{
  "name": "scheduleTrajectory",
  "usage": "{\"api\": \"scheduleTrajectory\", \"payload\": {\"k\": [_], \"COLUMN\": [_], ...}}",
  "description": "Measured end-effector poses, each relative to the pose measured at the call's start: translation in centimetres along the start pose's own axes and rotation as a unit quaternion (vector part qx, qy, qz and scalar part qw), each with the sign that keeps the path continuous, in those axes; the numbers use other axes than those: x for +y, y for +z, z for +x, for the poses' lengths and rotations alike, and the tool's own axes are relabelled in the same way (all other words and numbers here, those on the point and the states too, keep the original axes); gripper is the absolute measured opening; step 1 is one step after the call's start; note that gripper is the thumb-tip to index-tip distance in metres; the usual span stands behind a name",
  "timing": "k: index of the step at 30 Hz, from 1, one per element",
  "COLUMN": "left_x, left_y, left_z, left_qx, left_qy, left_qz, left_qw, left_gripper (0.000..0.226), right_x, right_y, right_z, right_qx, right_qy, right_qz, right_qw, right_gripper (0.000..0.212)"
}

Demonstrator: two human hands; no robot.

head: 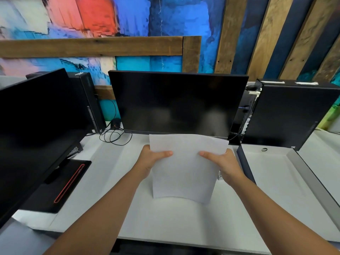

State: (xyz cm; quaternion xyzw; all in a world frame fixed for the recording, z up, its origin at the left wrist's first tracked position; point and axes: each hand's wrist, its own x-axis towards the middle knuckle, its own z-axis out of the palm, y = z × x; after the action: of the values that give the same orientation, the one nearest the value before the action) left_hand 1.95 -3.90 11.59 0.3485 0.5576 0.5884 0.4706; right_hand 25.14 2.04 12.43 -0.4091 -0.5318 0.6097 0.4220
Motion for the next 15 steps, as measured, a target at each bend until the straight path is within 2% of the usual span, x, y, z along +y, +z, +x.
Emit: {"api": "scheduleTrajectory", "payload": {"k": [5, 11, 15], "left_x": [-1.4, -1.8, -1.2], "left_y": [0.0, 0.1, 0.0], "left_z": [-0.2, -0.2, 0.1], "left_qx": [0.017, 0.014, 0.015], "left_qy": [-0.028, -0.037, -0.028], "left_qz": [0.006, 0.007, 0.01], "left_qw": [0.999, 0.999, 0.999], "left_gripper": [0.05, 0.044, 0.038], "right_x": [0.8, 0.9, 0.4], "right_y": [0.2, 0.3, 0.5], "right_z": [-0.6, -0.5, 0.3], "right_qx": [0.005, 0.016, 0.025], "right_qy": [0.02, 0.027, 0.03], "right_qz": [-0.011, -0.004, -0.01], "right_qw": [1.0, 0.999, 0.999], "right_gripper": [0.02, 0.021, 0.03]}}
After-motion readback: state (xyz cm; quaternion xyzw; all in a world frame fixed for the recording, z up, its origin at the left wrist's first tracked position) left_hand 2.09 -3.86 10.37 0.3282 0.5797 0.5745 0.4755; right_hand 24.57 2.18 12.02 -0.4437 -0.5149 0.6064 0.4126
